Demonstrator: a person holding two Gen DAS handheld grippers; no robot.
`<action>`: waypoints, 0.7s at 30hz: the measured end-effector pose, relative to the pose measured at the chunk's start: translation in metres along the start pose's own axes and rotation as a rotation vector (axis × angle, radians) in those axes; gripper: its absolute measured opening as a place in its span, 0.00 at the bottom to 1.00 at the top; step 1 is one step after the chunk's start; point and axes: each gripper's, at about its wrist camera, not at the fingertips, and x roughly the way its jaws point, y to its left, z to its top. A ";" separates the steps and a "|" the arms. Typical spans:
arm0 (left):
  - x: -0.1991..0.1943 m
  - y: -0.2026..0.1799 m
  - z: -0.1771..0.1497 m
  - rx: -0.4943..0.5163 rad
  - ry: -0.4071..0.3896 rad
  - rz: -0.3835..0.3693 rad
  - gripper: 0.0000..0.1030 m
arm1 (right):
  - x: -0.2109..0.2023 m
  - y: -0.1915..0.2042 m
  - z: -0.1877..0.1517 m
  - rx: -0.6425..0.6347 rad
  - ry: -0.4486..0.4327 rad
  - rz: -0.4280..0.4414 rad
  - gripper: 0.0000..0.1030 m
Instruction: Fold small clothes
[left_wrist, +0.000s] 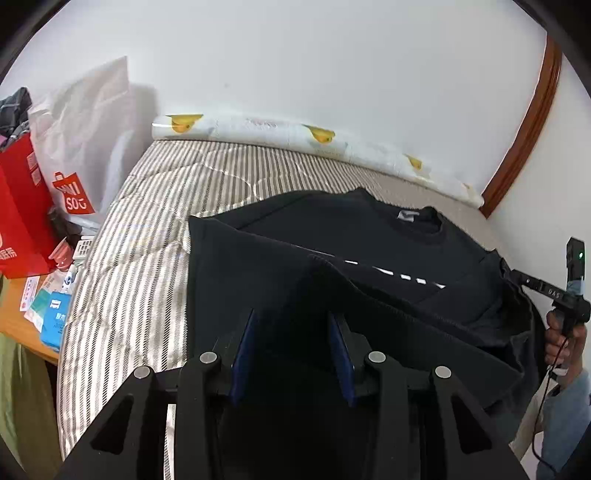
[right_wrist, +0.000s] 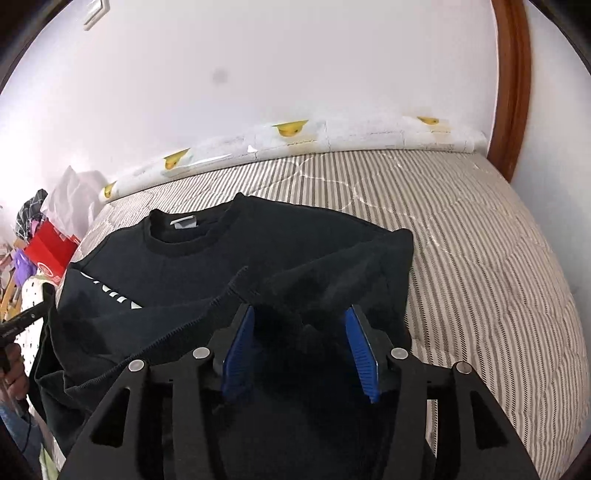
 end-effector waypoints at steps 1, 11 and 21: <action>0.004 -0.001 0.001 0.006 0.007 0.003 0.36 | 0.003 0.001 0.001 -0.001 0.007 0.004 0.50; 0.021 0.004 0.006 -0.026 0.059 -0.061 0.32 | 0.027 0.014 0.004 -0.061 0.075 0.054 0.50; 0.004 -0.008 0.009 0.041 -0.026 -0.029 0.09 | 0.003 0.014 0.008 -0.101 -0.044 0.017 0.16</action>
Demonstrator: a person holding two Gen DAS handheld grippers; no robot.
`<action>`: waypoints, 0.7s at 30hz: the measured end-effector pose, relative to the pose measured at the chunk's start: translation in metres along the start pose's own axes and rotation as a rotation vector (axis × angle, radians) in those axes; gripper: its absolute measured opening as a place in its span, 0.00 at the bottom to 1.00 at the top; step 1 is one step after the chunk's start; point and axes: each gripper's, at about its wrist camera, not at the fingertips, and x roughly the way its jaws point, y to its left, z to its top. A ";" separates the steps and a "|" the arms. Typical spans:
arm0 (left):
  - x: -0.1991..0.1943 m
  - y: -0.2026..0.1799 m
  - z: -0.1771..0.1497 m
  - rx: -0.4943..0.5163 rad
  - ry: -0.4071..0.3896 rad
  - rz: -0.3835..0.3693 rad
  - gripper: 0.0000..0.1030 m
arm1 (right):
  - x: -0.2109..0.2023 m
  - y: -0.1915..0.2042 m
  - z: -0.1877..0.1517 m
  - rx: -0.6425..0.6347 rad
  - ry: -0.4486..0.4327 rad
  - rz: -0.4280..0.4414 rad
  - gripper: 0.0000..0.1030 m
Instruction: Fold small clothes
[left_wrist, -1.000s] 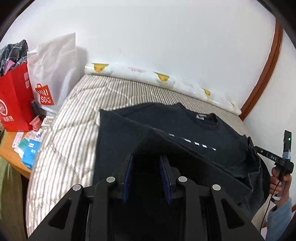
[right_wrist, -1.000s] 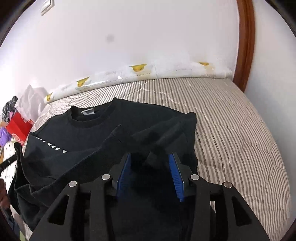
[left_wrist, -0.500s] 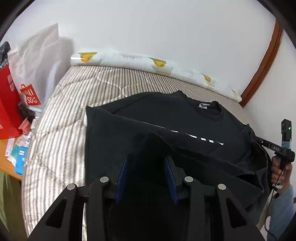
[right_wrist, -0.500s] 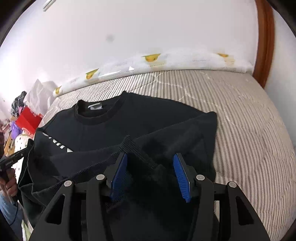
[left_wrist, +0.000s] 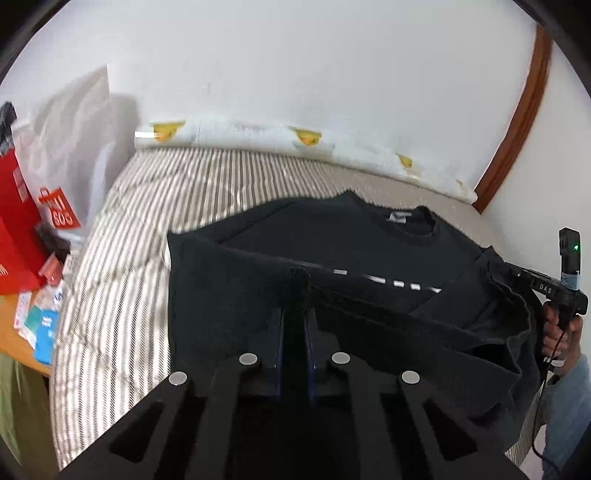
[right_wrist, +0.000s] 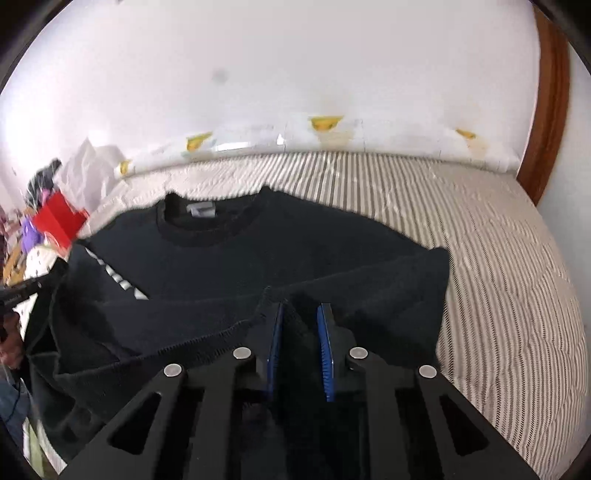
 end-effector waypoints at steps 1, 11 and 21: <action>-0.004 0.001 0.002 -0.005 -0.017 0.006 0.09 | -0.006 -0.002 0.002 0.008 -0.024 -0.011 0.16; -0.016 0.031 0.033 -0.152 -0.124 0.034 0.08 | -0.041 -0.041 0.034 0.167 -0.194 -0.048 0.14; 0.019 0.029 0.056 -0.151 -0.115 0.090 0.08 | 0.003 -0.044 0.052 0.181 -0.161 -0.122 0.14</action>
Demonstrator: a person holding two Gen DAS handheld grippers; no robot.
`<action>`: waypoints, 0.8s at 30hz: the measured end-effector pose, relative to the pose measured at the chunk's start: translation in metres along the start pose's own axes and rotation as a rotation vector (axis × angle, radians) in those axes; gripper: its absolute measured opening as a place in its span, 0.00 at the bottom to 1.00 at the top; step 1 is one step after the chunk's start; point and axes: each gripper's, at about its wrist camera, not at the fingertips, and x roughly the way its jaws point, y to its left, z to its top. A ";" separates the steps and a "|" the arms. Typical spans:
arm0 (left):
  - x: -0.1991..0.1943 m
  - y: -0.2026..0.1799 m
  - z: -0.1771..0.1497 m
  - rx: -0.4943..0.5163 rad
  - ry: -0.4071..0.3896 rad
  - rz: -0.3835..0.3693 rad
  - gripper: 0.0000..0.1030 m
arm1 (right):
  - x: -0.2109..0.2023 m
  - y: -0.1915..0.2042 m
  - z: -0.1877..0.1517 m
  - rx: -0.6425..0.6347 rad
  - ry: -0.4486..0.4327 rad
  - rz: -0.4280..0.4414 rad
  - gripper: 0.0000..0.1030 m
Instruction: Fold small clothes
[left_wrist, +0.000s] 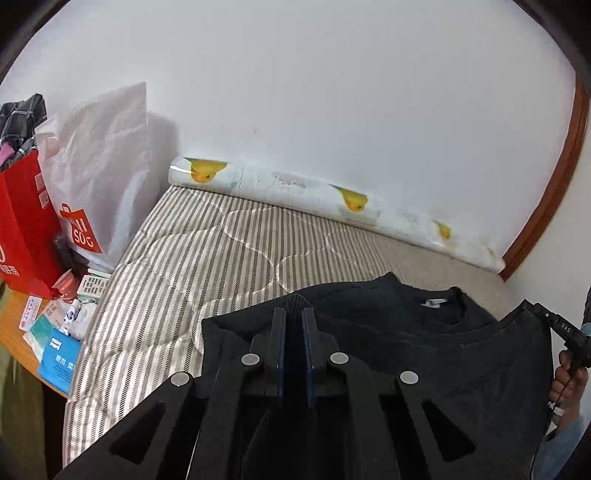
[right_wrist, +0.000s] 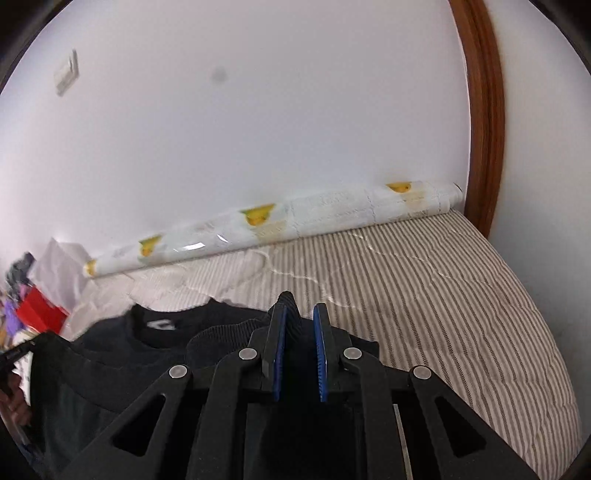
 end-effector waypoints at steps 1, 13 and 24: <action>0.006 -0.001 0.000 0.002 0.010 0.016 0.07 | 0.006 -0.002 -0.002 -0.002 0.013 -0.011 0.14; 0.034 -0.002 -0.007 0.019 0.103 0.042 0.07 | 0.055 -0.014 -0.024 -0.007 0.152 -0.112 0.15; -0.010 -0.005 -0.014 -0.006 0.090 0.012 0.20 | -0.024 0.063 -0.037 -0.138 0.065 -0.132 0.33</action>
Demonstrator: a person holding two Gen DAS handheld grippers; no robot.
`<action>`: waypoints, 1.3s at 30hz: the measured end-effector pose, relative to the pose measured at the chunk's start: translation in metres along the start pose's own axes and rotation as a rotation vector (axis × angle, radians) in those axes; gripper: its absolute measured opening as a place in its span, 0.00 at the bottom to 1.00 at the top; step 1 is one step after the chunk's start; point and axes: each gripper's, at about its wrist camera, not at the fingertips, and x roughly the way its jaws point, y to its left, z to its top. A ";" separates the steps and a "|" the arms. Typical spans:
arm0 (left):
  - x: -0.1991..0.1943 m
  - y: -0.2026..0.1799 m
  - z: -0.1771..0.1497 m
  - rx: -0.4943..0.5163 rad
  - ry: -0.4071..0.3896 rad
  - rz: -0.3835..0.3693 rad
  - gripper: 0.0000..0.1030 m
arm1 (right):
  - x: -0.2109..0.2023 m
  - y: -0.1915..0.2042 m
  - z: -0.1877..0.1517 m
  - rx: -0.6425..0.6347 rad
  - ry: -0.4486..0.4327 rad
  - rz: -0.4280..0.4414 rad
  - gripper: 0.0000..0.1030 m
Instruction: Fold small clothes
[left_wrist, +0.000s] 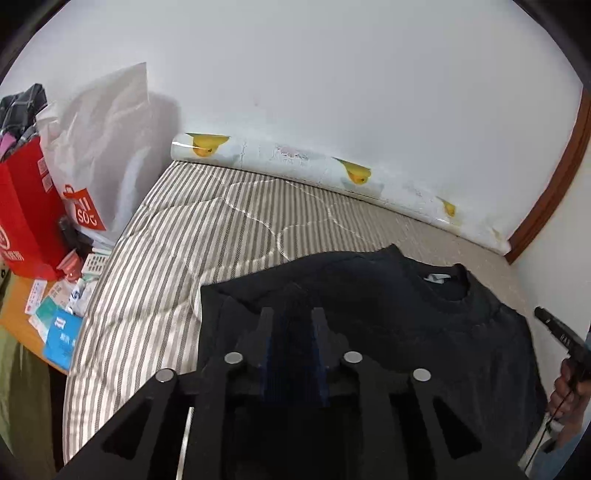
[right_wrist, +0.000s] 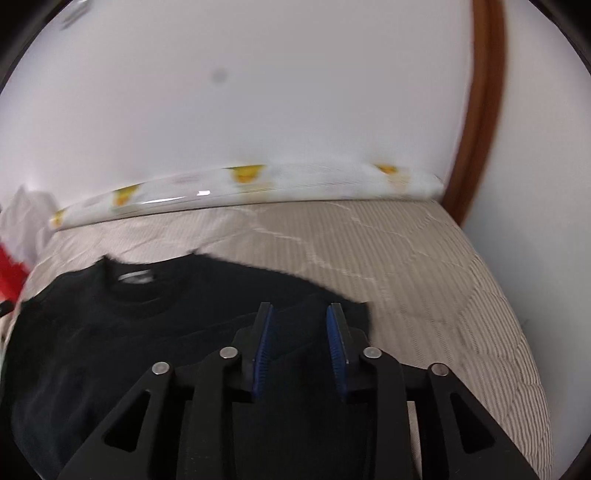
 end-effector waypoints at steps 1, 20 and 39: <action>-0.006 0.000 -0.003 -0.002 -0.004 0.001 0.21 | -0.005 0.010 -0.003 -0.010 0.001 0.021 0.34; -0.105 0.034 -0.117 -0.049 0.009 -0.053 0.43 | -0.034 0.148 -0.113 -0.230 0.113 0.023 0.35; -0.113 0.058 -0.198 -0.205 0.034 -0.152 0.43 | -0.090 0.130 -0.175 -0.238 0.081 0.099 0.36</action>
